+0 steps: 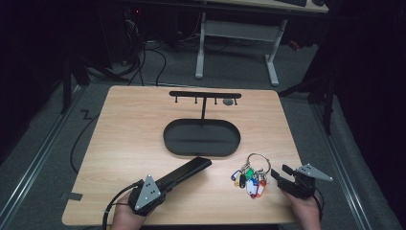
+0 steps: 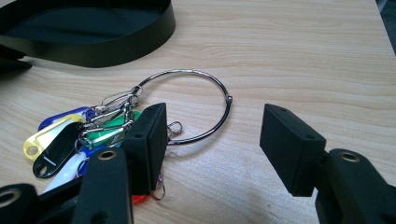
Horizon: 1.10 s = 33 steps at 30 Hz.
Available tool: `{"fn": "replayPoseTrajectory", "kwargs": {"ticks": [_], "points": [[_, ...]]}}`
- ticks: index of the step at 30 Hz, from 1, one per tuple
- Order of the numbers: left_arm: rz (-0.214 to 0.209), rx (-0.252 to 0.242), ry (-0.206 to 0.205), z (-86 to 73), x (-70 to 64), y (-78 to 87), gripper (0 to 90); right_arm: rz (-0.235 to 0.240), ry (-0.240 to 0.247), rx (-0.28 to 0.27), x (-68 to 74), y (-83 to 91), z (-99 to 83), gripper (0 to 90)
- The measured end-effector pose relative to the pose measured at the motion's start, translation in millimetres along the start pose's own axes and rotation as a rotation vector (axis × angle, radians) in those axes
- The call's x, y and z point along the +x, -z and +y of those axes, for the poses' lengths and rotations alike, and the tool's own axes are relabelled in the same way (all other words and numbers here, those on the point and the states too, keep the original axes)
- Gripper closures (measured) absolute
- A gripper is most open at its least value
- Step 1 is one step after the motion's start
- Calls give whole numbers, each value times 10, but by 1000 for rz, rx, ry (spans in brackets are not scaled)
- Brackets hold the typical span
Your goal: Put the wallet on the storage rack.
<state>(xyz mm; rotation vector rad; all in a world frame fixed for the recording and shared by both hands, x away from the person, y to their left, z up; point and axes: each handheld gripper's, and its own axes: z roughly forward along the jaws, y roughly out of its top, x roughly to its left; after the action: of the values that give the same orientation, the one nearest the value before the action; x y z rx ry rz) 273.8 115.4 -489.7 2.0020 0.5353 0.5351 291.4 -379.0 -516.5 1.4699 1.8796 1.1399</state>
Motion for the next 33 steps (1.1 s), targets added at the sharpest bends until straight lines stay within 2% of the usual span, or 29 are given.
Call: {"fn": "replayPoseTrajectory", "kwargs": {"ticks": [20, 33], "points": [[50, -36, 113, -75, 239, 217, 822, 0, -11, -2, -7, 8, -3, 418], [46, -72, 180, -140, 379, 247, 815, 2, -15, 0, -17, -5, -5, 418]]}}
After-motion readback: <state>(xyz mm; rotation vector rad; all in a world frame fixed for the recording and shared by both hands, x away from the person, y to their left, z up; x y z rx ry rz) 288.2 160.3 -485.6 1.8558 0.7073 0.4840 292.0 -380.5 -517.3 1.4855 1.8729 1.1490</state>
